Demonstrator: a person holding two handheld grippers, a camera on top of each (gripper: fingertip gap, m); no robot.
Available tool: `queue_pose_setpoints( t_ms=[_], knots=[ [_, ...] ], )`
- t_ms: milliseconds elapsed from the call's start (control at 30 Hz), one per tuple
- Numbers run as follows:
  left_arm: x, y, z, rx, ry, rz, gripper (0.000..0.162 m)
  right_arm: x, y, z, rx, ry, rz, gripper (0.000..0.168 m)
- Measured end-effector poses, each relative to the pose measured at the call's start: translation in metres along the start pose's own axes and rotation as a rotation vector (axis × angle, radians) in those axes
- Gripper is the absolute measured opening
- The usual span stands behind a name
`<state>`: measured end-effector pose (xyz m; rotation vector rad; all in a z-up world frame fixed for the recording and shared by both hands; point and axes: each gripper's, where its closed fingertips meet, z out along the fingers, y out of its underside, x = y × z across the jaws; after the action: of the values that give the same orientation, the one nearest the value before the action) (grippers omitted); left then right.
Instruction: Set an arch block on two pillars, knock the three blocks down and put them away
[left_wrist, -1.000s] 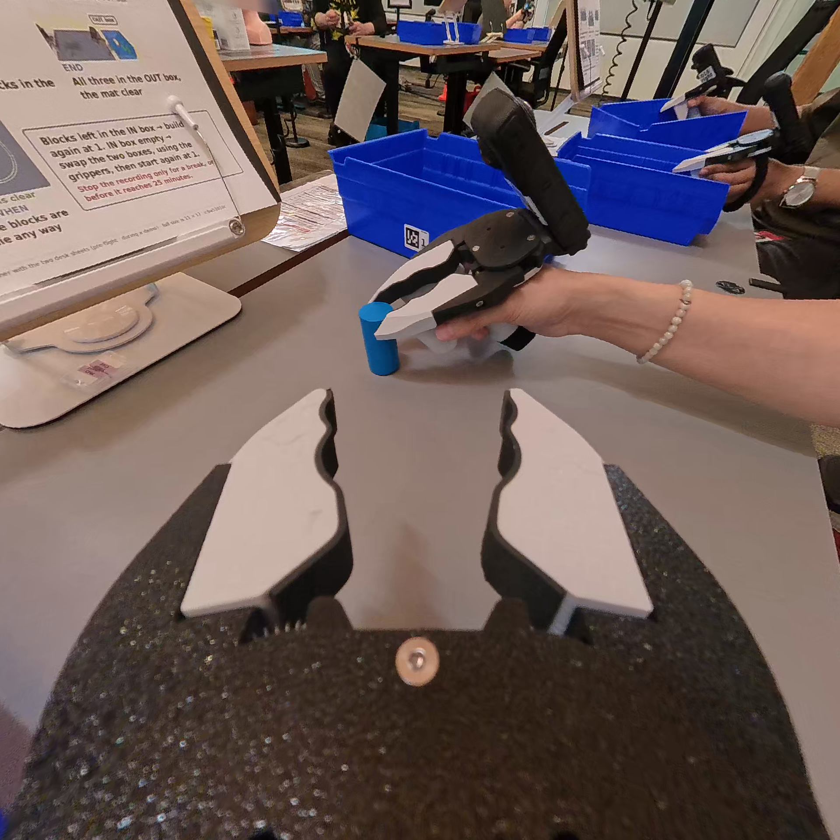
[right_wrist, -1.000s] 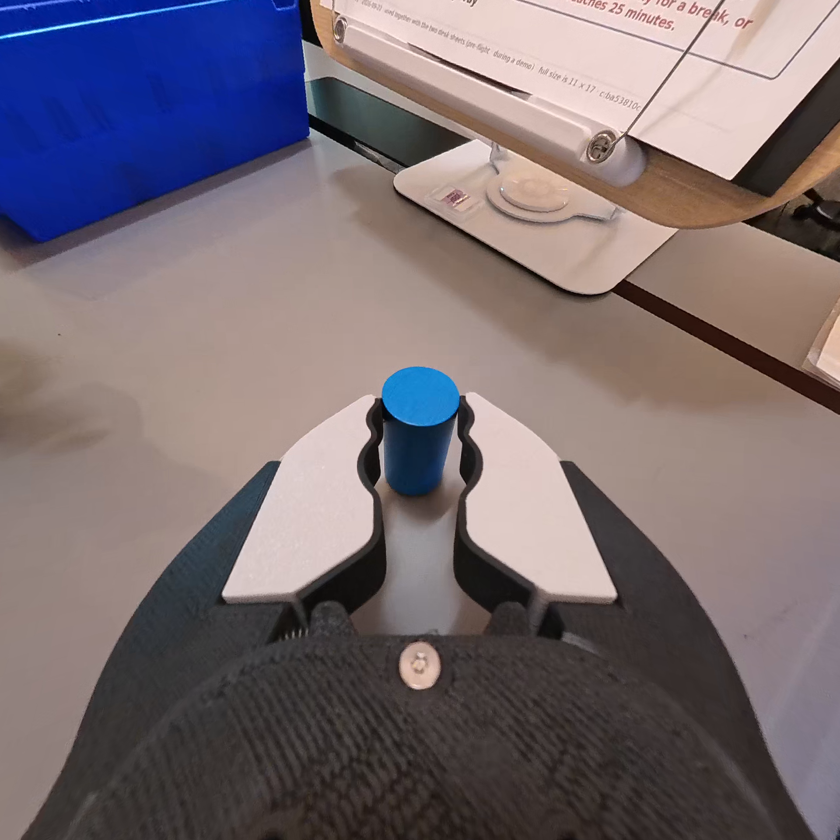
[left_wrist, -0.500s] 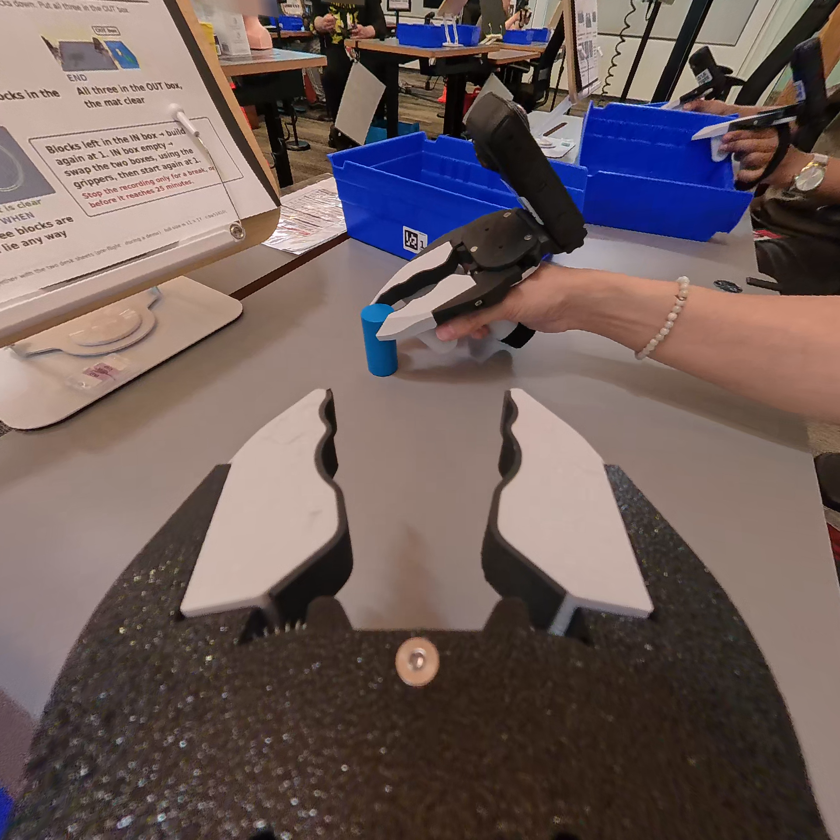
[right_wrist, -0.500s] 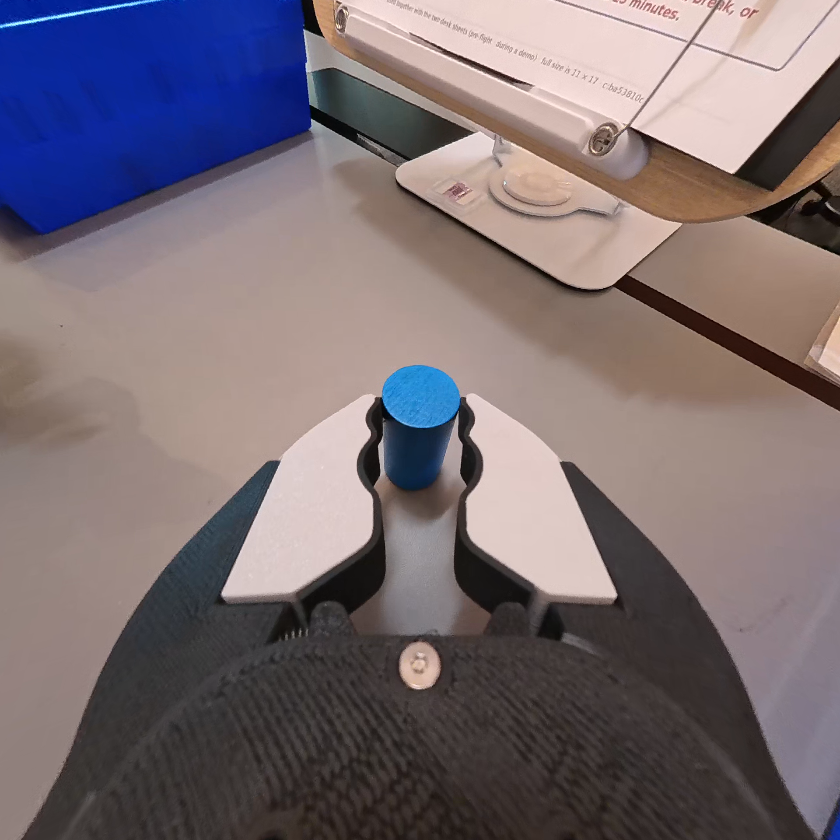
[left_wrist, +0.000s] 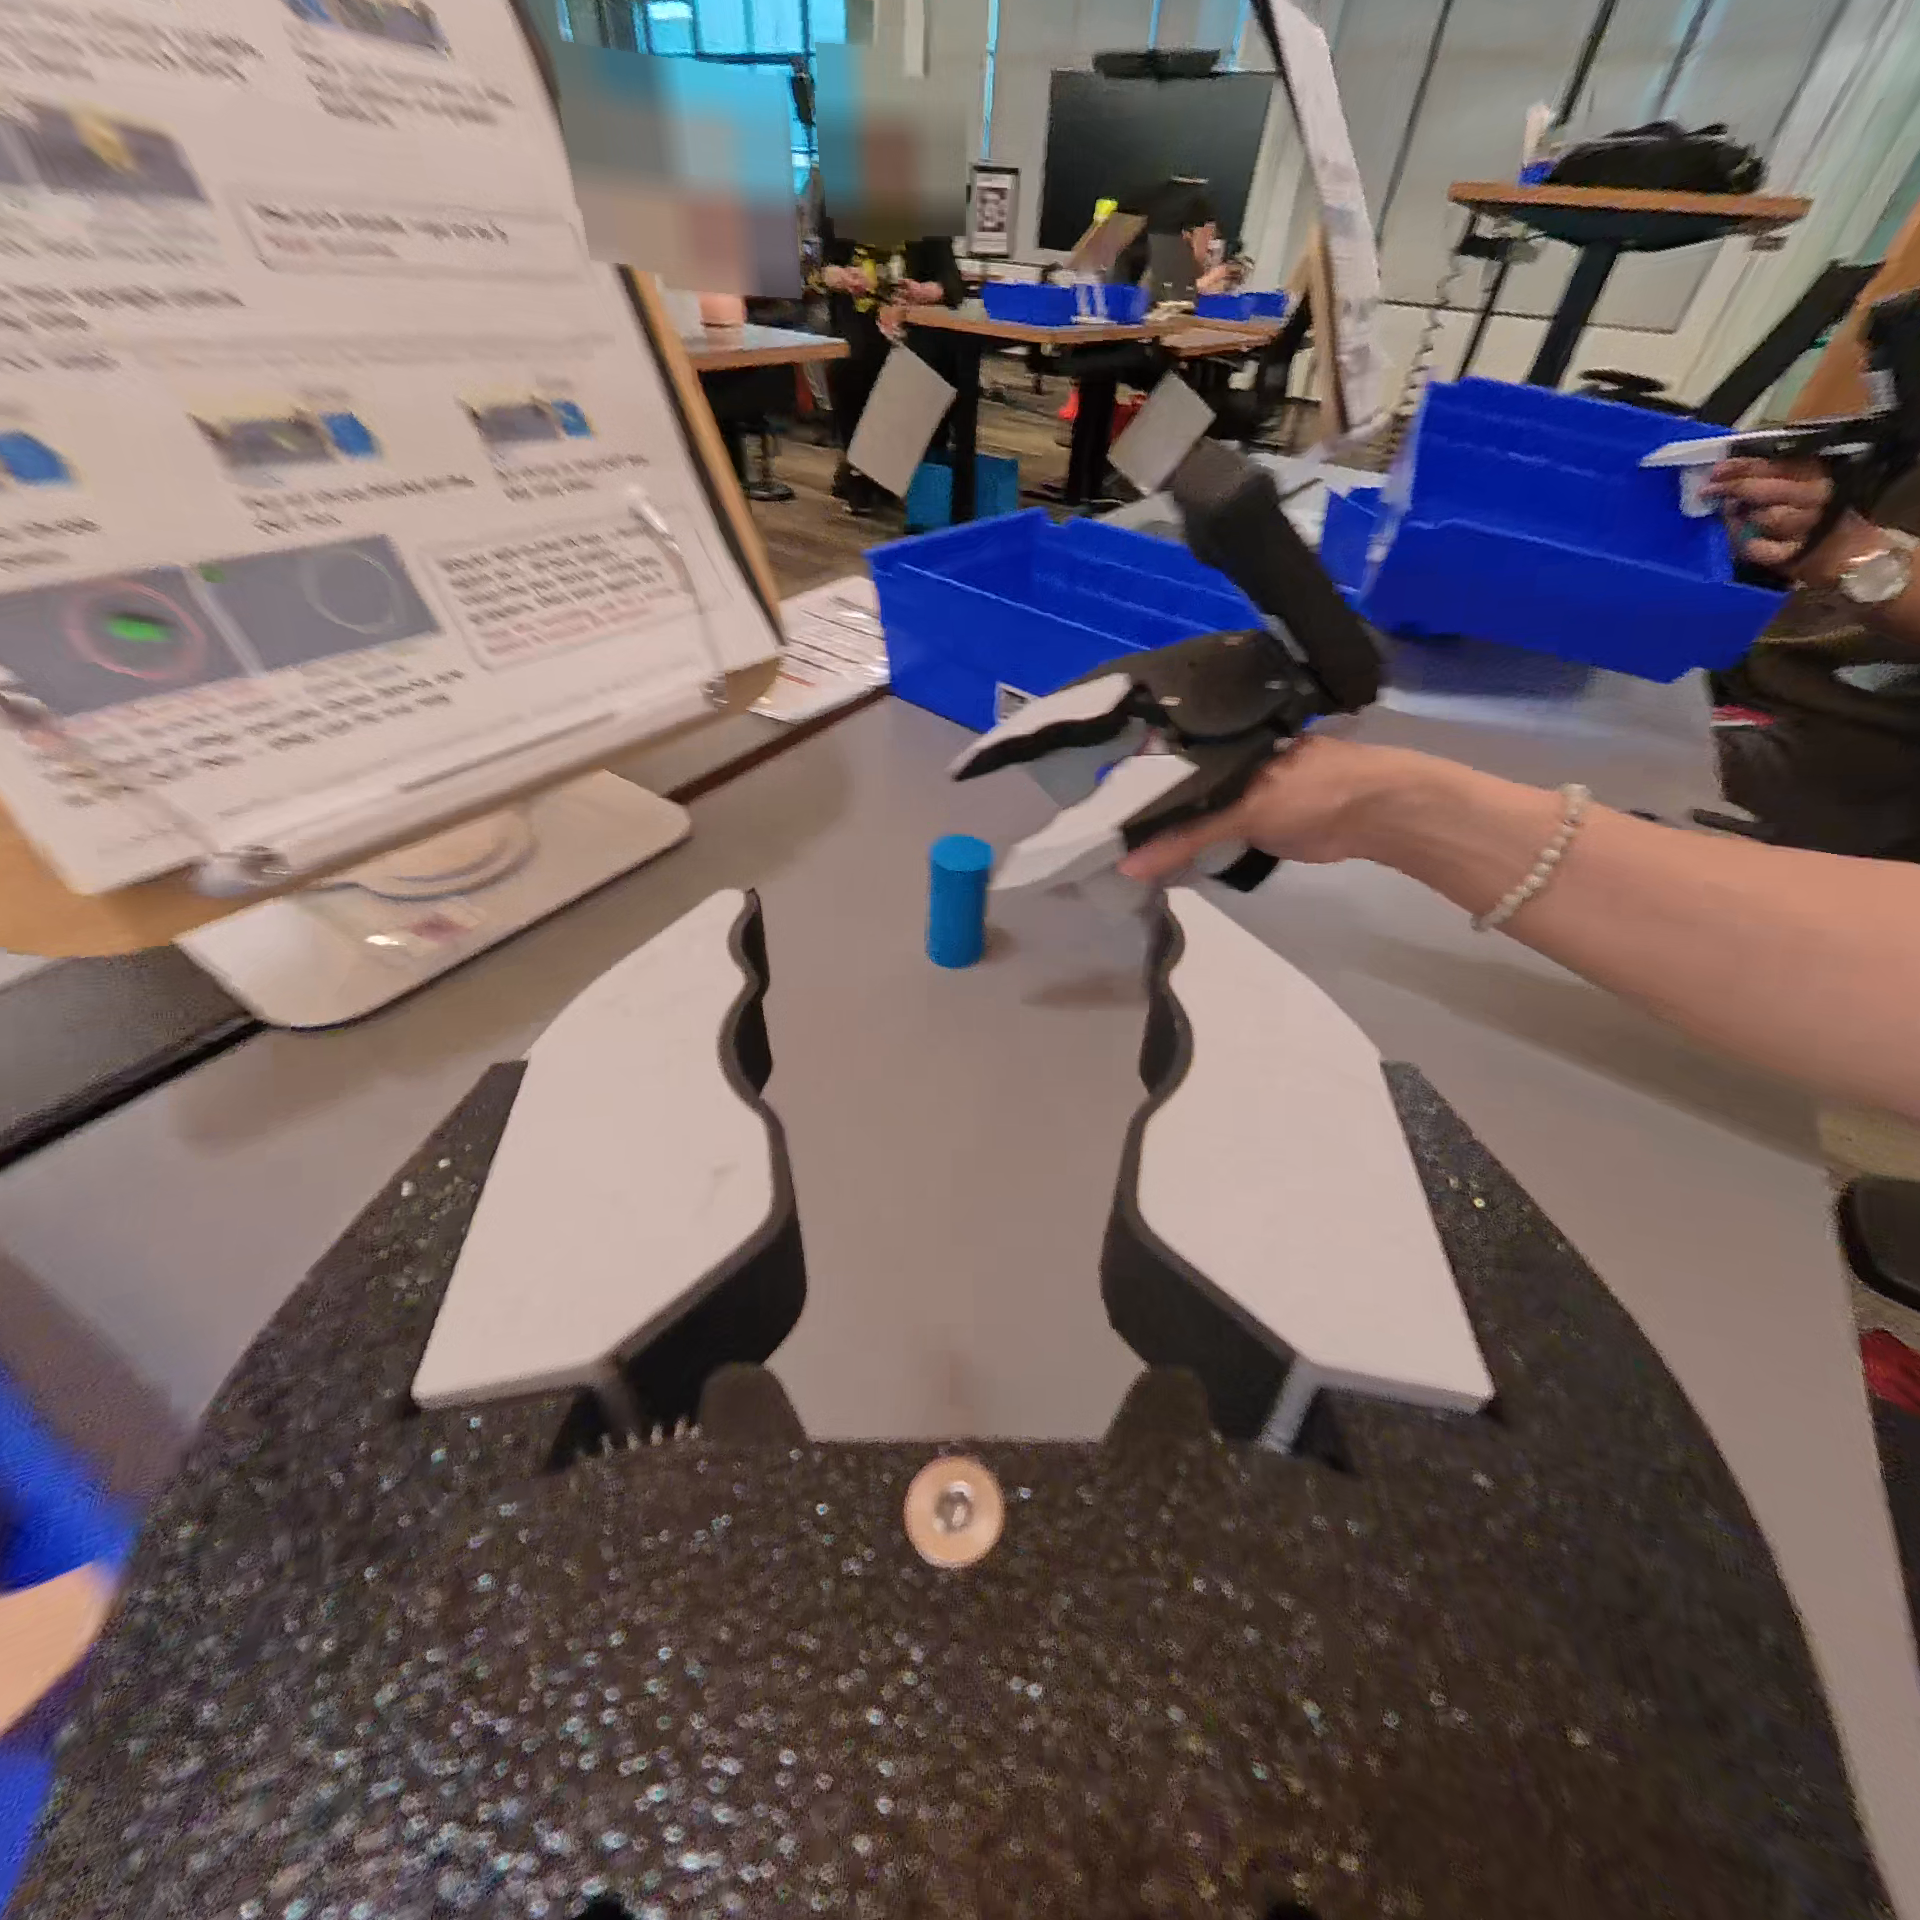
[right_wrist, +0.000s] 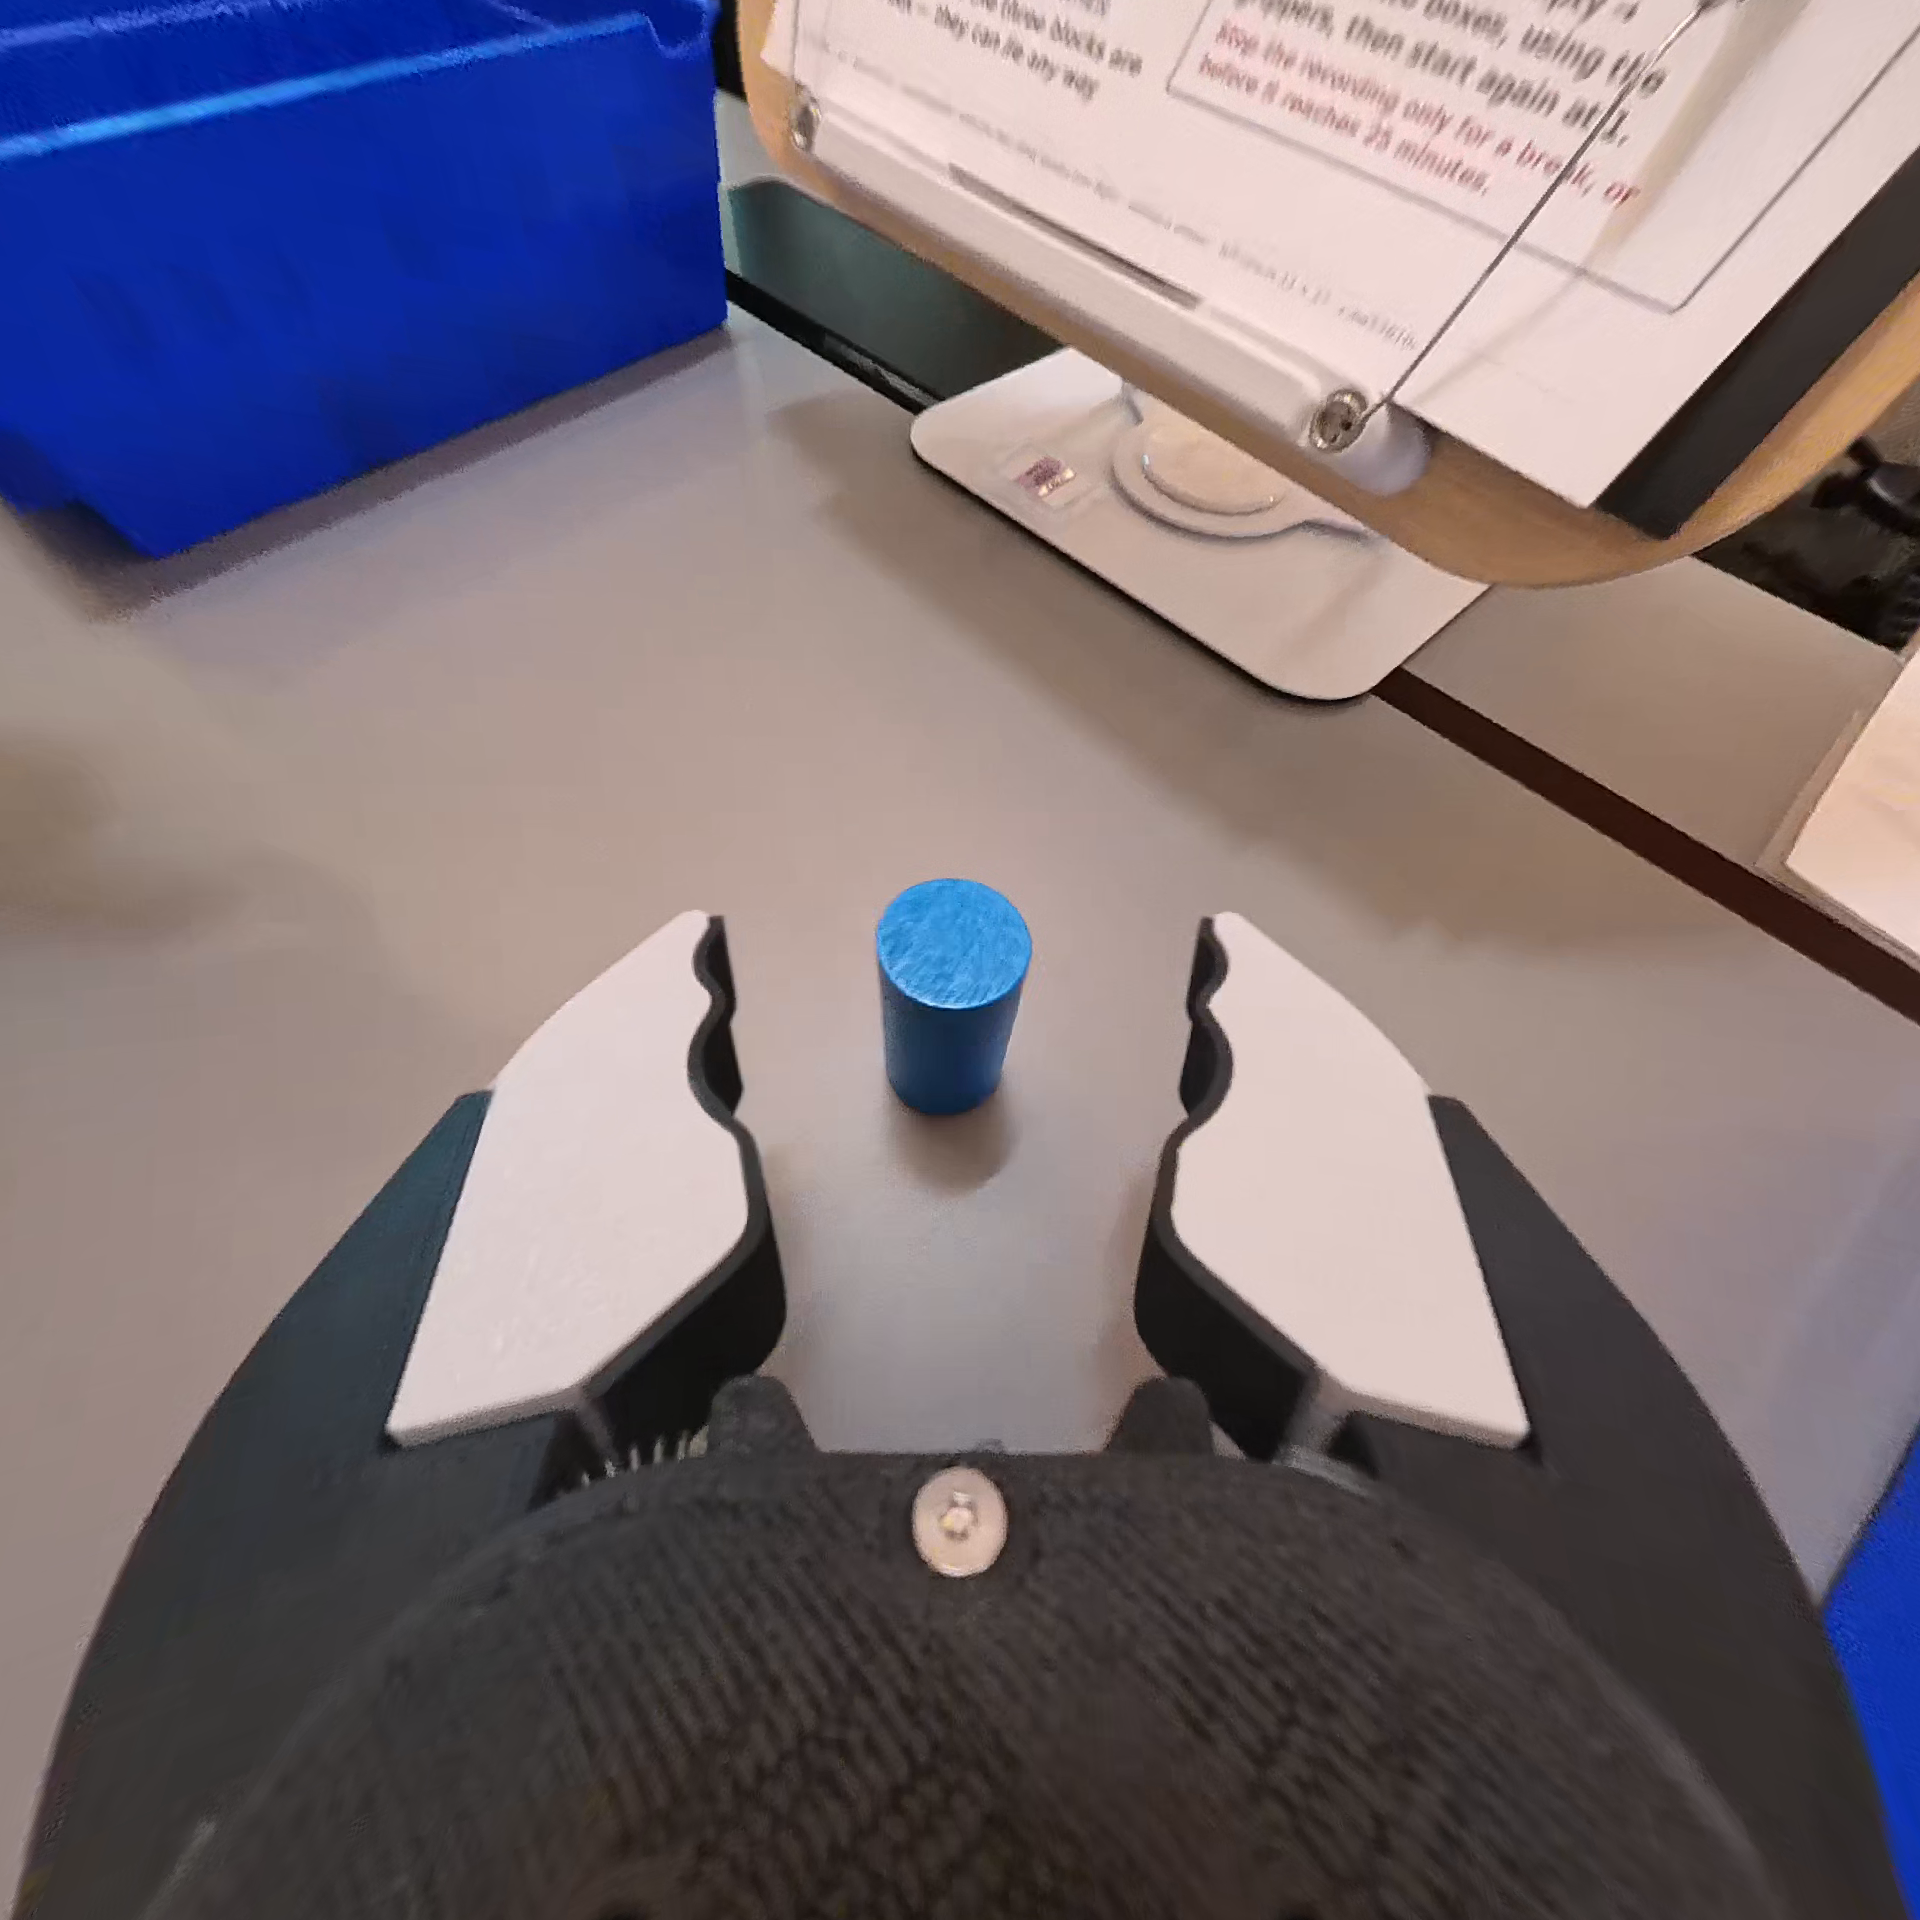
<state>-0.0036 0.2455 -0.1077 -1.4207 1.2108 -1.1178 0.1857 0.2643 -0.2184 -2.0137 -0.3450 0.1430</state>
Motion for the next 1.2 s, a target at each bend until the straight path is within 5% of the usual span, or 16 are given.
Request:
queue_pose_setpoints(
  t_ms=[267,400,600,767,1200],
  knots=[
    [-0.143,-0.011,-0.086,-0.367,-0.282,0.352,0.069,-0.031,-0.015,-0.06,0.054,-0.048,-0.025,0.095],
    [-0.22,0.031,-0.112,-0.722,-0.317,0.633,0.064,-0.044,-0.013,-0.076,0.063,-0.054,-0.034,0.094],
    [-0.271,0.116,-0.124,-1.159,-0.145,0.918,0.057,-0.057,-0.002,-0.083,0.06,-0.062,-0.005,0.092],
    [-0.297,0.149,-0.117,-1.258,-0.089,0.922,0.05,-0.062,0.011,-0.086,0.036,-0.058,0.009,0.092],
    [-0.32,0.171,-0.113,-1.377,-0.046,0.959,0.031,-0.06,0.009,-0.076,0.033,-0.072,0.022,0.091]
  ],
)
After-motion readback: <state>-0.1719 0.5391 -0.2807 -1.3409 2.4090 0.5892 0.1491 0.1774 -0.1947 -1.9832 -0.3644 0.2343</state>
